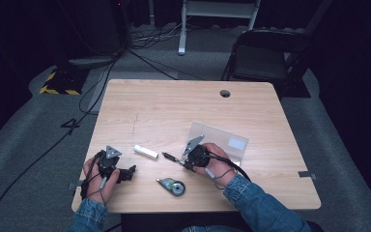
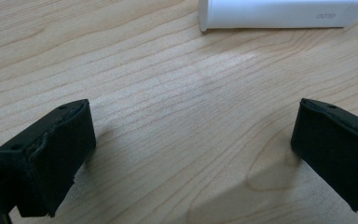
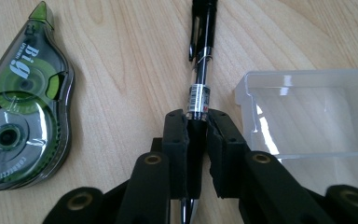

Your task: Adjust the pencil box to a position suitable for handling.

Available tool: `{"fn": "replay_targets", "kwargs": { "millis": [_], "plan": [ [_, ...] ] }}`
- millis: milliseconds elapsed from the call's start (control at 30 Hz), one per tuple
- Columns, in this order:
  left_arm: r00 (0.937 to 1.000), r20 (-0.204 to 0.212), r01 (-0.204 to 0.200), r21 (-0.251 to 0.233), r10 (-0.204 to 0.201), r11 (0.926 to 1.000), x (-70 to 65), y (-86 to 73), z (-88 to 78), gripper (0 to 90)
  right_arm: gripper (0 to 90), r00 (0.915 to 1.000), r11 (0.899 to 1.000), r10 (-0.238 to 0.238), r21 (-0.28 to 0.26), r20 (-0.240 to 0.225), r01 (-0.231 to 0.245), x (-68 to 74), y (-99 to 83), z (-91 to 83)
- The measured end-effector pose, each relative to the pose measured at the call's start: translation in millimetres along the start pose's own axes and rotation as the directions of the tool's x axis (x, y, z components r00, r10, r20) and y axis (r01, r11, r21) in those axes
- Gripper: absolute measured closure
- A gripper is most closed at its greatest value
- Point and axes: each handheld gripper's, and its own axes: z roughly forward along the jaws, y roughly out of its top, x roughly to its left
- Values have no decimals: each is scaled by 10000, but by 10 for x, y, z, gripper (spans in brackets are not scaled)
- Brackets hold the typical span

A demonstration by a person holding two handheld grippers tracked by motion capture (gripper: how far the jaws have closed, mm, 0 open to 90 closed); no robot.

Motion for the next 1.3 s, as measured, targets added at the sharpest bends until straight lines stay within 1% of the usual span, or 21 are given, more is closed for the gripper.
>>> {"fn": "replay_targets", "kwargs": {
  "millis": [33,200,267,433,567,633,767,833,867,1067,1300],
  "plan": [
    [10000,0,1,-1,-1,10000,0,0,0,2,800,9999,9999,126,-8,-26,-126,0,0,0],
    [10000,1,2,0,-2,10000,0,0,0,2,803,9996,9996,287,-24,32,-287,11,-3,-2],
    [10000,-1,5,-2,-5,10000,0,0,0,2,804,9991,9991,426,-55,-49,-426,14,-14,-7],
    [10000,0,5,-2,-5,10000,0,0,0,2,805,9984,9977,543,-388,-169,-549,16,-24,-70],
    [10000,-2,2,-1,-2,10000,0,0,0,2,805,9979,9960,598,-653,-248,-613,32,-27,-167],
    [10000,-1,2,-2,-2,10000,0,0,0,2,805,9982,9956,546,-751,-228,-562,29,-35,-218],
    [10000,-1,5,-4,-5,10000,0,0,0,2,804,9975,9931,663,-950,-223,-681,28,-53,-334],
    [10000,0,4,1,-4,10000,0,0,0,2,804,9980,9924,596,-1068,-216,-616,22,-64,-394],
    [10000,0,4,1,-4,10000,0,0,0,2,804,9980,9924,596,-1068,-216,-616,22,-64,-394],
    [10000,1,4,-1,-4,10000,0,0,0,2,804,9983,9896,568,-1319,-131,-581,12,-99,-588],
    [10000,0,5,-1,-5,10000,0,0,0,2,804,9972,9866,750,-1455,-8,-744,-25,-195,-782]
  ]
}}
